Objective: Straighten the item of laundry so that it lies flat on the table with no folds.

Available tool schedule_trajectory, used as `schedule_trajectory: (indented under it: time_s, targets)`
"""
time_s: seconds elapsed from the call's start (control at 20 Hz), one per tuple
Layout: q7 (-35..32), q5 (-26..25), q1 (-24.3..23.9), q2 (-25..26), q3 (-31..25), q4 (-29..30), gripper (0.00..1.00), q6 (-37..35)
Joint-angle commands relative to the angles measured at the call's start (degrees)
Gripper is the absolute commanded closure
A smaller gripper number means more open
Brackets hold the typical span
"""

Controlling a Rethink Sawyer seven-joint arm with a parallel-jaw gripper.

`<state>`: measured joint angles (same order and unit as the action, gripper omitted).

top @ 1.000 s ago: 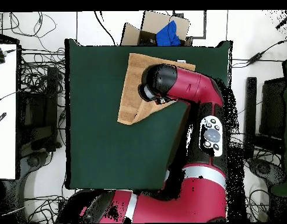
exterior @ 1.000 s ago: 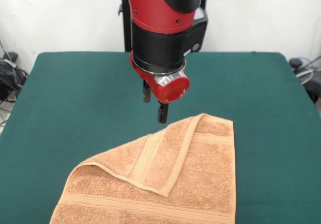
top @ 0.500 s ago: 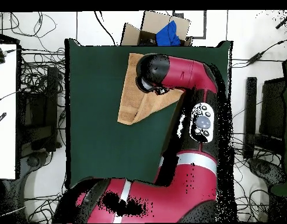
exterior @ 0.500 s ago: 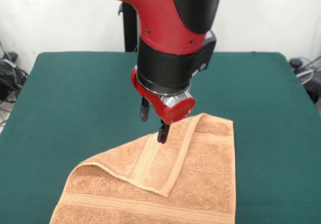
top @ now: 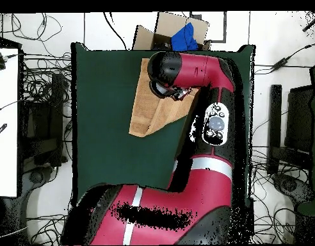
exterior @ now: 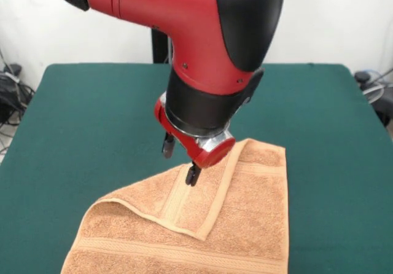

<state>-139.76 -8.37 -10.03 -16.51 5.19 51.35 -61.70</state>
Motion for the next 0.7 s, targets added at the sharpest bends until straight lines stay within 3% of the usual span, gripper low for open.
schedule_trajectory:
  time_s: [0.05,0.25,0.55,0.7]
  targets:
    - [13.0,-4.5,1.7,4.1,-5.1,-2.3,0.00,-4.7]
    - [10.2,-3.7,1.4,4.4,-4.2,-1.8,0.00,-4.0]
    - [-4.5,-4.1,4.0,3.8,2.5,-0.4,0.00,-3.3]
    - [-4.5,-2.4,2.6,4.1,2.4,-0.2,0.00,-4.4]
